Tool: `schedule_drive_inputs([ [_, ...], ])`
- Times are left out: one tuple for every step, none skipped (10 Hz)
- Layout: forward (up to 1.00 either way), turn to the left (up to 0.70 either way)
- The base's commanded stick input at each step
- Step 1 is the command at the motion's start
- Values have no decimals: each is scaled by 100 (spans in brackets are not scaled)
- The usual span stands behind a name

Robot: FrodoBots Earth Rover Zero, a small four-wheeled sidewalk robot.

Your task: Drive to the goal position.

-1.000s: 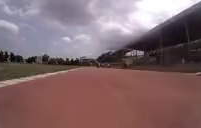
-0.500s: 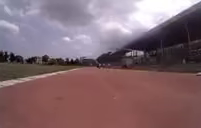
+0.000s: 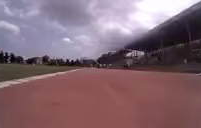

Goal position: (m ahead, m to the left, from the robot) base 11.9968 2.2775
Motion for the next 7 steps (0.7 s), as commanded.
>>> schedule_drive_inputs([
  [45, 0],
  [45, 0],
  [45, 0],
  [45, 0],
  [45, 0],
  [45, 0],
  [45, 0],
])
